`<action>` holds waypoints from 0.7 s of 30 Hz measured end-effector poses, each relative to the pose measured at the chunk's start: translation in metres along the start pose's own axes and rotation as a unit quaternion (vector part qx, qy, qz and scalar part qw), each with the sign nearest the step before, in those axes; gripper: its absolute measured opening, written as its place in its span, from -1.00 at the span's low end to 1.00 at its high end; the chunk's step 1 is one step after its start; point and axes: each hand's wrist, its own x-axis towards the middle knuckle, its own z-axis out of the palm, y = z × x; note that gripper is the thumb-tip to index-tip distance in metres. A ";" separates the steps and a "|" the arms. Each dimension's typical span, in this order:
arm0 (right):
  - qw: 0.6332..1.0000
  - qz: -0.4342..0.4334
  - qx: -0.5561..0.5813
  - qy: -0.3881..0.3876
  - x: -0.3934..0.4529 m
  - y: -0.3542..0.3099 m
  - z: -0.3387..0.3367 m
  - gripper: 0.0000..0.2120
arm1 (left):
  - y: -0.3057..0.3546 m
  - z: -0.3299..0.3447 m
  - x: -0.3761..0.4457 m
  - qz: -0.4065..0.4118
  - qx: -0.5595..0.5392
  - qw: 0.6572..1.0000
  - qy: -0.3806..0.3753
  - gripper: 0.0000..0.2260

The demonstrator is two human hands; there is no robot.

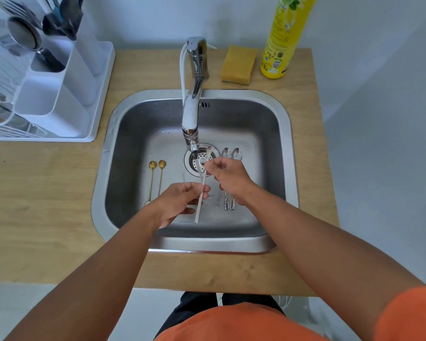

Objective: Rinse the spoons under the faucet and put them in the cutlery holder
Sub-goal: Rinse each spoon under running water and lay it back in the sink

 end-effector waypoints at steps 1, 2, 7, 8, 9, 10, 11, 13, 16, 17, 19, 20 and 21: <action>1.000 -0.001 -0.013 0.011 0.002 -0.001 -0.004 -0.88 | -0.002 -0.003 -0.002 0.002 0.047 0.999 -0.006 -0.81; 0.999 -0.002 -0.025 0.027 0.005 -0.003 -0.008 -0.86 | -0.005 -0.007 -0.003 0.002 0.099 0.995 -0.005 -0.84; 0.986 0.009 -0.119 0.117 0.020 -0.003 -0.034 -0.83 | -0.023 -0.027 0.006 0.028 0.218 0.960 0.173 -0.86; 0.982 0.017 -0.136 0.129 0.022 -0.001 -0.038 -0.82 | -0.025 -0.032 0.009 0.030 0.228 0.948 0.221 -0.82; 0.978 0.026 -0.152 0.142 0.024 0.003 -0.041 -0.82 | -0.026 -0.038 0.012 0.028 0.237 0.936 0.257 -0.78; 0.974 0.034 -0.167 0.152 0.027 0.006 -0.043 -0.82 | -0.027 -0.042 0.014 0.023 0.246 0.927 0.282 -0.76; 0.969 0.043 -0.181 0.161 0.028 0.010 -0.044 -0.81 | -0.027 -0.047 0.016 0.018 0.258 0.919 0.298 -0.74; 0.961 0.061 -0.204 0.178 0.033 0.016 -0.045 -0.79 | -0.024 -0.054 0.019 0.005 0.289 0.905 0.313 -0.70; 0.956 0.084 -0.203 0.197 0.037 0.020 -0.045 -0.80 | -0.018 -0.058 0.024 -0.022 0.335 0.884 0.325 -0.63; 0.955 0.090 -0.201 0.200 0.038 0.021 -0.044 -0.80 | -0.016 -0.059 0.026 -0.030 0.355 0.875 0.329 -0.63; 0.952 0.098 -0.203 0.207 0.041 0.021 -0.045 -0.78 | -0.014 -0.060 0.030 -0.047 0.388 0.859 0.330 -0.68; 0.950 0.101 -0.206 0.211 0.043 0.021 -0.047 -0.77 | -0.013 -0.060 0.031 -0.057 0.398 0.854 0.329 -0.71; 0.948 0.104 -0.211 0.213 0.044 0.019 -0.048 -0.76 | -0.013 -0.060 0.033 -0.066 0.408 0.850 0.327 -0.71</action>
